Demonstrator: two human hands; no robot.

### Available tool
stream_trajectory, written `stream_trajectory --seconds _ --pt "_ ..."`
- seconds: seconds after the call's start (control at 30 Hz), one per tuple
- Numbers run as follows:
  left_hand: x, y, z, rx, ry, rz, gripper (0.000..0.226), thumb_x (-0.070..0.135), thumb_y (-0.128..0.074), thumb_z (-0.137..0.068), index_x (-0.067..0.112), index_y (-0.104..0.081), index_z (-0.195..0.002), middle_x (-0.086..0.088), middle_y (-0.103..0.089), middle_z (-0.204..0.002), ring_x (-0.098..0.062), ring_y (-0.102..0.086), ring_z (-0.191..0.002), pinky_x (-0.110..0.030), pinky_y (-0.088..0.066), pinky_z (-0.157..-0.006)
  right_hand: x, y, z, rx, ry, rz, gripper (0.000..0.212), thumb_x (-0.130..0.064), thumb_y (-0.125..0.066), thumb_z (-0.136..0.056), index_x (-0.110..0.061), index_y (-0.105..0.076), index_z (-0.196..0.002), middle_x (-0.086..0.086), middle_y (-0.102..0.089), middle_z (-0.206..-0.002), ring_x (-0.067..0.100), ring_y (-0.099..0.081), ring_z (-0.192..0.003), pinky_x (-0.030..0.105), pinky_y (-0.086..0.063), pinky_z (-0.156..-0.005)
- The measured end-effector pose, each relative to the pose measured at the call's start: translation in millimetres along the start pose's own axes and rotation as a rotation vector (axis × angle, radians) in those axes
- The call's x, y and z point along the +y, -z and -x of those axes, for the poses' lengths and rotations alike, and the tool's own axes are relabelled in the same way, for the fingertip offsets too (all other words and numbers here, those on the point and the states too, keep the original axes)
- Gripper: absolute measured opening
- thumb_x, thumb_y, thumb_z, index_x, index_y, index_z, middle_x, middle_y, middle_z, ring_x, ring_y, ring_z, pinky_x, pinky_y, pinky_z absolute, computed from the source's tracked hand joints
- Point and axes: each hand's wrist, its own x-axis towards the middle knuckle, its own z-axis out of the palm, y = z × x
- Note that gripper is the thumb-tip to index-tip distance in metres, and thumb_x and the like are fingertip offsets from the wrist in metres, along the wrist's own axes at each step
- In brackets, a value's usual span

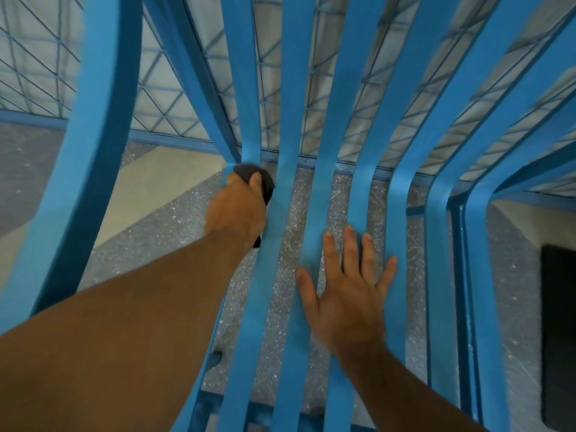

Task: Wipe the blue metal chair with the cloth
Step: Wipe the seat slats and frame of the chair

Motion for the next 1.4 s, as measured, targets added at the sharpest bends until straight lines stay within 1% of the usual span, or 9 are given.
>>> stream_trajectory --seconds 0.07,0.2,0.37,0.53,0.6,0.8,0.97,1.23,1.4 --pt "-12.3 -0.2 14.5 0.027 0.032 -0.001 0.046 0.049 -0.022 -0.101 0.014 -0.050 -0.111 -0.006 -0.052 -0.088 -0.026 -0.050 -0.080 -0.036 -0.038 -0.071 -0.4 -0.2 -0.1 0.001 -0.002 0.003 0.072 -0.066 -0.022 -0.094 -0.023 -0.026 -0.152 0.007 -0.017 -0.161 0.031 -0.006 -0.149 0.066 -0.001 -0.113" --pt "-14.8 -0.8 17.5 0.061 0.041 -0.019 0.038 0.050 -0.021 -0.101 0.020 -0.043 -0.096 0.000 -0.047 -0.076 -0.025 -0.048 -0.073 -0.036 -0.038 -0.066 0.2 -0.8 -0.4 -0.003 -0.005 0.018 0.073 -0.067 -0.018 -0.094 -0.023 -0.027 -0.152 0.007 -0.017 -0.161 0.032 -0.008 -0.148 0.066 -0.002 -0.113" --pt "8.1 -1.8 -19.0 0.032 -0.005 -0.001 0.048 0.049 -0.019 -0.102 0.013 -0.048 -0.116 -0.013 -0.061 -0.102 -0.036 -0.058 -0.094 -0.037 -0.039 -0.072 1.4 -3.0 -1.1 0.027 -0.004 0.016 0.072 -0.066 -0.025 -0.093 -0.022 -0.032 -0.150 0.009 -0.022 -0.160 0.032 -0.011 -0.148 0.066 -0.004 -0.113" --pt "17.6 0.2 -31.7 0.062 -0.115 0.082 0.045 0.048 -0.023 -0.102 0.015 -0.043 -0.124 -0.014 -0.059 -0.119 -0.037 -0.057 -0.107 -0.041 -0.042 -0.082 0.6 -4.8 -1.2 0.032 -0.009 0.032 0.071 -0.065 -0.024 -0.093 -0.021 -0.033 -0.149 0.010 -0.025 -0.158 0.033 -0.014 -0.146 0.067 -0.009 -0.111" --pt "20.3 0.1 -34.6 0.067 -0.128 0.102 0.045 0.049 -0.026 -0.102 0.012 -0.041 -0.124 -0.016 -0.058 -0.120 -0.038 -0.056 -0.108 -0.043 -0.043 -0.083 0.2 -4.8 -1.8 0.026 -0.011 0.036 0.071 -0.066 -0.023 -0.094 -0.022 -0.032 -0.149 0.009 -0.024 -0.159 0.033 -0.014 -0.146 0.067 -0.007 -0.111" --pt "18.4 -2.3 -30.4 0.037 -0.070 0.070 0.053 0.056 -0.026 -0.099 0.011 -0.041 -0.122 -0.018 -0.062 -0.111 -0.038 -0.058 -0.101 -0.037 -0.036 -0.072 0.9 -1.1 -2.2 -0.004 -0.007 0.023 0.072 -0.067 -0.019 -0.094 -0.024 -0.026 -0.151 0.007 -0.015 -0.161 0.031 -0.005 -0.149 0.064 0.001 -0.113" --pt "-3.9 0.2 -0.3 0.015 -0.030 0.006 0.053 0.054 -0.028 -0.100 0.010 -0.048 -0.120 -0.016 -0.062 -0.111 -0.037 -0.057 -0.102 -0.036 -0.036 -0.073 0.5 -0.3 -1.9 -0.018 0.001 0.009 0.073 -0.068 -0.017 -0.094 -0.025 -0.020 -0.153 0.006 -0.009 -0.162 0.030 0.002 -0.149 0.065 0.002 -0.114" --pt "-62.1 8.3 90.6 0.057 0.044 -0.017 0.043 0.050 -0.028 -0.100 0.014 -0.052 -0.106 -0.004 -0.055 -0.083 -0.029 -0.054 -0.076 -0.037 -0.044 -0.067 1.0 2.7 -1.8 -0.048 0.004 0.022 0.075 -0.070 -0.011 -0.093 -0.026 -0.015 -0.154 0.006 -0.002 -0.163 0.029 0.007 -0.149 0.064 0.008 -0.113" --pt "-93.3 12.4 137.4 0.081 0.010 -0.028 0.047 0.049 -0.027 -0.098 0.016 -0.052 -0.121 -0.009 -0.063 -0.096 -0.032 -0.062 -0.084 -0.044 -0.052 -0.073 1.1 5.4 -2.2 -0.070 0.011 0.044 0.076 -0.069 -0.010 -0.093 -0.026 -0.008 -0.155 0.005 0.005 -0.163 0.029 0.011 -0.148 0.064 0.011 -0.113"
